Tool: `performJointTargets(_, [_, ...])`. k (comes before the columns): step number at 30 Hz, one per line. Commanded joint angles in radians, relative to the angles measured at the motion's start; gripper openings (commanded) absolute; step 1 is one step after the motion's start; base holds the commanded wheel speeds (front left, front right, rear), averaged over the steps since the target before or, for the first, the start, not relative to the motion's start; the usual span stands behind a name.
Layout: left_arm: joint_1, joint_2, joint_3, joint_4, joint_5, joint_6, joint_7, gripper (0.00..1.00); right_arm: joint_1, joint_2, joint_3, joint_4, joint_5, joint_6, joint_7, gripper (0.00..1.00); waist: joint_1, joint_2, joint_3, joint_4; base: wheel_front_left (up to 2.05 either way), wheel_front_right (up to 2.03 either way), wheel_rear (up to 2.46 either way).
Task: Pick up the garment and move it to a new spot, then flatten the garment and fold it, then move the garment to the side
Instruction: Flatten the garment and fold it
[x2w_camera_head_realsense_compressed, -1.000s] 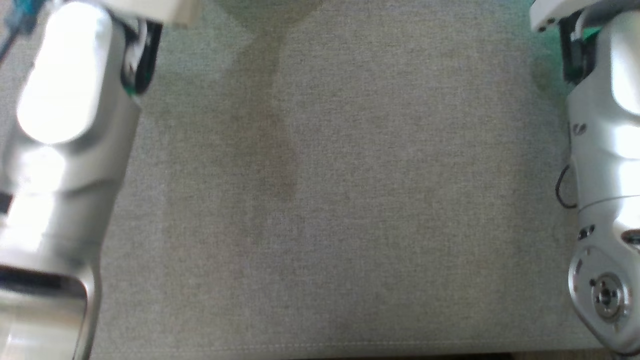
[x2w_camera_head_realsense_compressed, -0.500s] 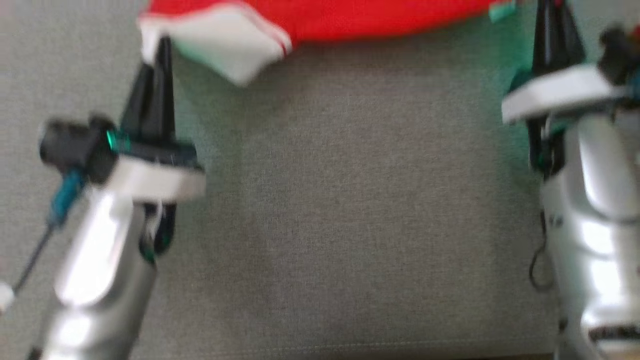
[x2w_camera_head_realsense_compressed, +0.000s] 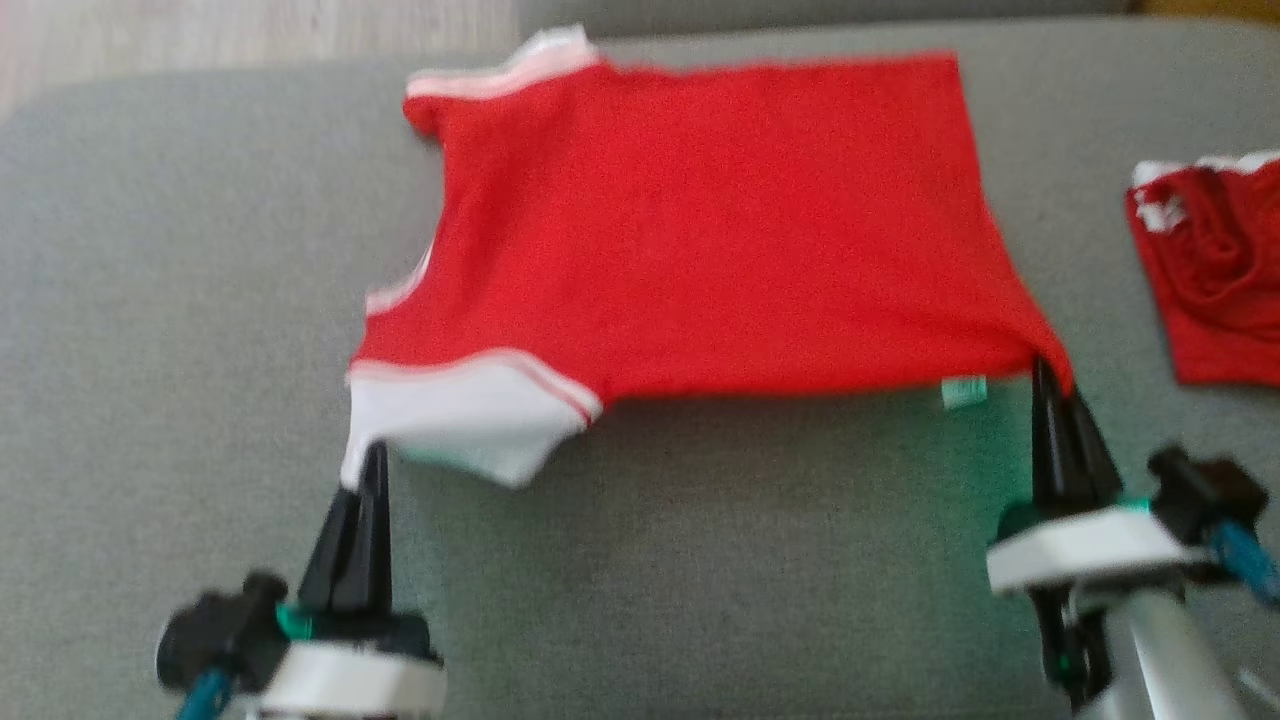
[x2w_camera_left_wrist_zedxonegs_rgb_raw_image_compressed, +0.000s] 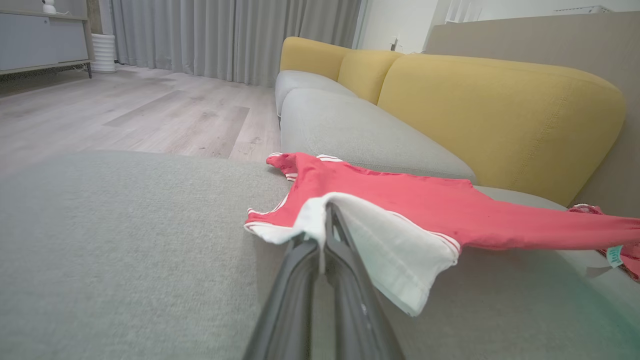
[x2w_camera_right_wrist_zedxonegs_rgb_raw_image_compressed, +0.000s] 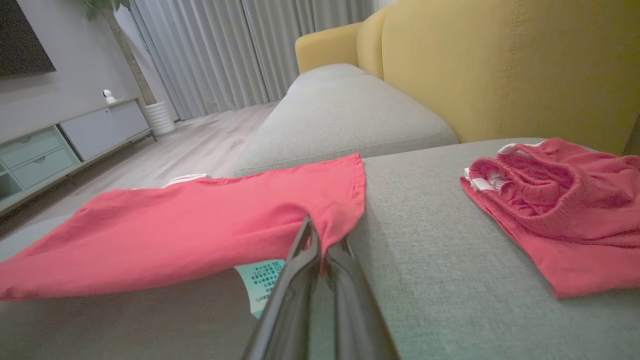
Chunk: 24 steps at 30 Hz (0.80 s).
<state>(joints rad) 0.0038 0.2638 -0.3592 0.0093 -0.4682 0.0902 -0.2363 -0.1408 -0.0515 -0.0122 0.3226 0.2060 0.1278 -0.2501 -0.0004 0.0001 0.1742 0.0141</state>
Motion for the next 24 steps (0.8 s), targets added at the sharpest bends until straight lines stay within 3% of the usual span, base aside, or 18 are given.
performJointTargets(1, [-0.008, 0.024, 0.033, -0.050, -0.006, 0.011, 0.001, 0.00, 0.003, 0.001, 0.026, -0.054, 0.006, 0.003, -0.001, 0.00, 0.0004, -0.0001, -0.058, -0.001, 0.00, 0.00, 0.00])
performJointTargets(14, [0.250, 0.102, 0.040, -0.299, 0.008, 0.110, 0.101, 0.00, 0.314, 0.001, -0.001, -0.373, 0.013, 0.003, 0.152, 0.00, 0.0004, -0.0001, -0.115, -0.012, 0.00, 0.00, 0.00])
performJointTargets(24, [0.233, 0.065, -0.023, -0.205, -0.026, 0.071, 0.123, 0.00, 0.338, 0.001, 0.010, -0.325, 0.035, 0.003, 0.196, 0.00, 0.0004, -0.0001, -0.106, 0.003, 0.00, 0.00, 0.00])
